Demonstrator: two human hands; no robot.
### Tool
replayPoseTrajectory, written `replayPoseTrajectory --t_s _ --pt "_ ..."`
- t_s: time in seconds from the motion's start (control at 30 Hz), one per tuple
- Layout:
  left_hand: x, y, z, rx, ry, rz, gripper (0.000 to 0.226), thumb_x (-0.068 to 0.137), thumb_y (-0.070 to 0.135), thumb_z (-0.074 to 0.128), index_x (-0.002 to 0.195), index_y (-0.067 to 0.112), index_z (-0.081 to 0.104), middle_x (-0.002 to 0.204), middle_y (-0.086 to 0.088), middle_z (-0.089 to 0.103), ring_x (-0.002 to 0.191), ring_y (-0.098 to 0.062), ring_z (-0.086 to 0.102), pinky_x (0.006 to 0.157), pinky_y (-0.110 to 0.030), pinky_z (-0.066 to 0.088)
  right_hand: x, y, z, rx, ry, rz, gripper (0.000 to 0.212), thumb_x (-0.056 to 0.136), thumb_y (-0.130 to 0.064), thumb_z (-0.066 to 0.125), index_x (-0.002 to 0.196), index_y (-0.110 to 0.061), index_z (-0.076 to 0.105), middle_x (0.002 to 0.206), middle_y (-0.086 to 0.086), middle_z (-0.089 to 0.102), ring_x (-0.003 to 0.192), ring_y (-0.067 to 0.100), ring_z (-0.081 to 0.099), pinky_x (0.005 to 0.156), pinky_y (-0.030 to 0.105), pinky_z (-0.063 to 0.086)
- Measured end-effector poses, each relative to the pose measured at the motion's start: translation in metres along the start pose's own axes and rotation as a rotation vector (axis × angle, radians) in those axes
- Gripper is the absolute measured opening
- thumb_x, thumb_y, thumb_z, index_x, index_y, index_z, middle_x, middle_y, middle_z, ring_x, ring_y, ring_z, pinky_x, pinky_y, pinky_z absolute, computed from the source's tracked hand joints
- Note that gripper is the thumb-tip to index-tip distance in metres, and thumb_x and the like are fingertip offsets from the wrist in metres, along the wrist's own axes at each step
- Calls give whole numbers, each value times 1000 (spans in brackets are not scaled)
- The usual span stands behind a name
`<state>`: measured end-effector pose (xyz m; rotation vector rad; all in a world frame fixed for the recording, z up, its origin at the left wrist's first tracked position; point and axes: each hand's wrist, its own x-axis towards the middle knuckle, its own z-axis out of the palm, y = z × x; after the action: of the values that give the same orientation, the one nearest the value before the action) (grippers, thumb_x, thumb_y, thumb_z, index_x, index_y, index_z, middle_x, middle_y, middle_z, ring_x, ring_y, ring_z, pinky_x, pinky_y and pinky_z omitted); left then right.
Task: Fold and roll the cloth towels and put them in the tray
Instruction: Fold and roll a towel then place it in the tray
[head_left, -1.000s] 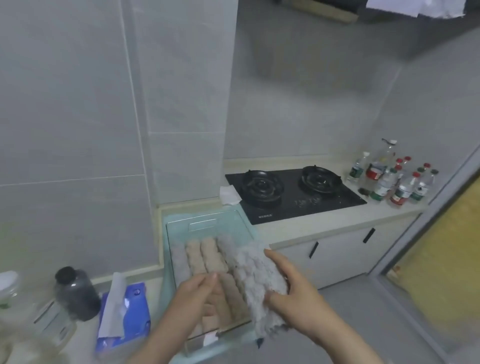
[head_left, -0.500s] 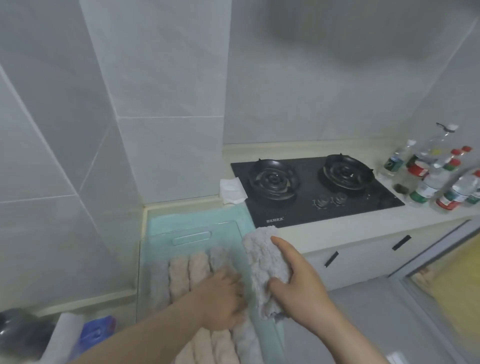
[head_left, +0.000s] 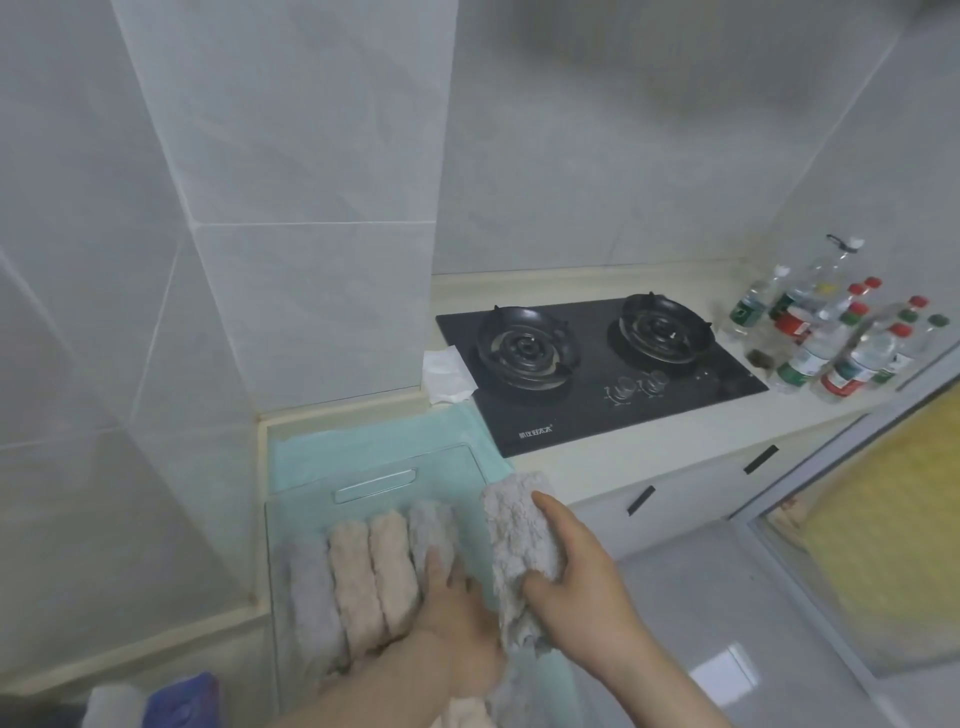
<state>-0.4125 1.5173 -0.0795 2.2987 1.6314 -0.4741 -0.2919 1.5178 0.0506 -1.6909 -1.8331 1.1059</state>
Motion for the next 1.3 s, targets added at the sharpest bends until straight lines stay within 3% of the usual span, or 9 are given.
replayPoseTrajectory --t_s 0.07,0.3,0.43,0.6,0.8,1.0,1.1,1.17,1.3 --pt "-7 2 -5 -16 -10 23 76 86 64 29 148 41 -8 161 -7 4 144 -39 -6 98 -69 -24 1 0 2 -18 3 14 76 79 -8 59 145 -35 32 132 -21 39 119 -5 37 102 12 31" --pt "0 7 -4 374 -276 70 83 84 67 29 153 25 6 160 -14 3 143 -48 -4 92 -80 -18 2 -1 16 -225 -12 -53 73 83 -20 54 148 -35 23 138 -14 36 119 4 43 92 16 37" --pt "-25 -11 -22 158 -215 23 77 86 62 37 150 23 20 154 -14 24 143 -39 12 110 -65 -10 -6 -1 35 -682 -116 -185 77 83 -21 47 148 -39 9 145 3 25 112 27 50 69 28 33" --pt "-38 -27 -12 21 -118 10 77 86 61 30 151 34 -3 161 -3 4 147 -31 -3 110 -63 -12 -10 4 58 -856 -254 -198 82 84 -18 54 149 -31 6 149 13 19 115 31 47 72 35 38" --pt "-44 -31 -10 -17 -106 28 77 85 59 34 150 37 1 159 0 17 147 -28 4 111 -60 -13 13 19 98 -842 -289 -91 78 86 -11 51 149 -25 8 148 21 19 118 33 43 88 40 45" --pt "-46 -34 -1 70 -166 -9 74 83 62 36 148 26 30 152 -9 34 145 -27 11 109 -57 -21 25 37 118 -624 -338 107 76 95 -19 42 152 -11 -7 154 13 16 132 29 35 107 34 32" --pt "-42 -36 3 98 -189 -17 78 82 65 33 149 26 29 154 -9 30 146 -27 9 110 -57 -20 30 42 122 -457 -362 230 71 92 -25 46 149 -3 10 151 13 28 134 27 34 111 29 28" --pt "-39 -37 4 96 -186 -13 80 81 67 33 150 28 25 153 -8 30 145 -27 11 110 -58 -21 33 42 119 -360 -376 297 52 88 -20 47 137 -13 30 141 13 40 126 27 42 105 30 37" --pt "-39 -35 2 134 -211 0 88 78 75 30 150 24 23 151 -11 30 142 -29 14 110 -59 -19 36 43 109 -161 -410 343 62 87 -15 44 144 -23 22 122 7 51 102 22 52 74 25 48"
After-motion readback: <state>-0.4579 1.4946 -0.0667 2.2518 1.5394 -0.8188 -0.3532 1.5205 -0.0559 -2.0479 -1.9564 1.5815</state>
